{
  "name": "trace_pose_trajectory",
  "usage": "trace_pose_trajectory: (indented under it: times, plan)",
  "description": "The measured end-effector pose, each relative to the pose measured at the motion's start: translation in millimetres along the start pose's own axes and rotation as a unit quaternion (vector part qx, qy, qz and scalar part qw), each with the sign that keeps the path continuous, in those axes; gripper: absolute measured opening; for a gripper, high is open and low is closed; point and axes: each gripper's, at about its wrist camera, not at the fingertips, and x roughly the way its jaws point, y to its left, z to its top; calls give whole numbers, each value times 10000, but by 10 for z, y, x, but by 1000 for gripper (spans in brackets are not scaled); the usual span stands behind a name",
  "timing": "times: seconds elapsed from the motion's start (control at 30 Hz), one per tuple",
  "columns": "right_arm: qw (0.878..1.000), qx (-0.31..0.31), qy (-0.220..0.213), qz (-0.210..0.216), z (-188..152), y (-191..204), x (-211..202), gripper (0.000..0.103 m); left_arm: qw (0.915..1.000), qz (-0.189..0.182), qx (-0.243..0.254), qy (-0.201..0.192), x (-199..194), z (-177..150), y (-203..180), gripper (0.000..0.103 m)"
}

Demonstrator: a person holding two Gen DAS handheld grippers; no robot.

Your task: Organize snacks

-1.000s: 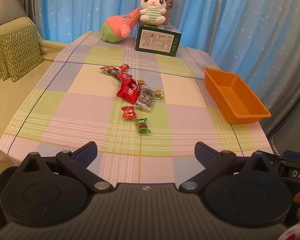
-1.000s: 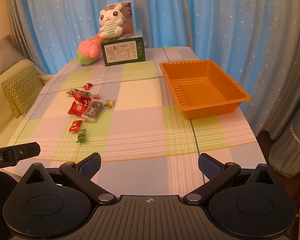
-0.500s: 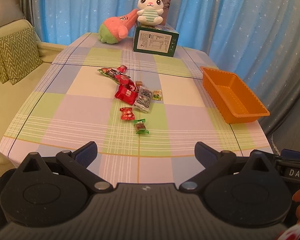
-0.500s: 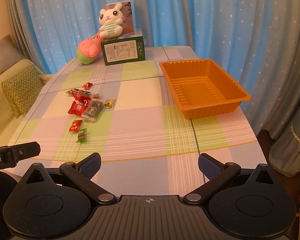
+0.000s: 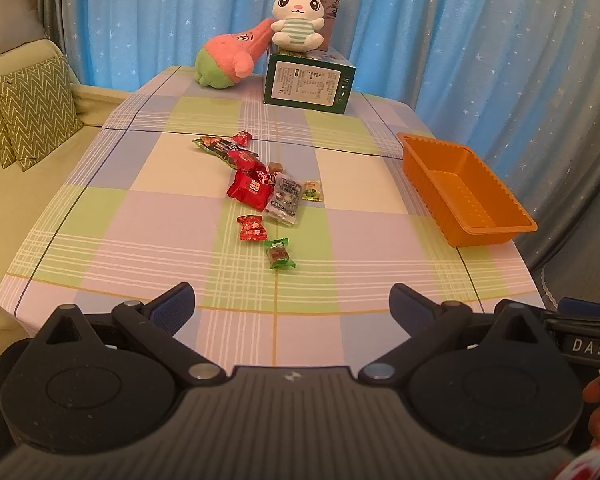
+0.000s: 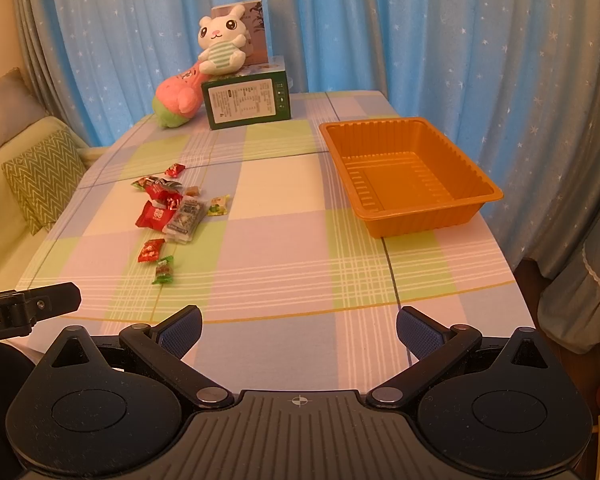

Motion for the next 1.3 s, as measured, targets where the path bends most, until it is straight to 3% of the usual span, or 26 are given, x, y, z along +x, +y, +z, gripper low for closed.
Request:
trace_pose_trajectory:
  times: [1.3]
  plan:
    - [10000,40,36,-5,-43,-21,34,103,10000,-36,18,-9,-19,8,-84,103]
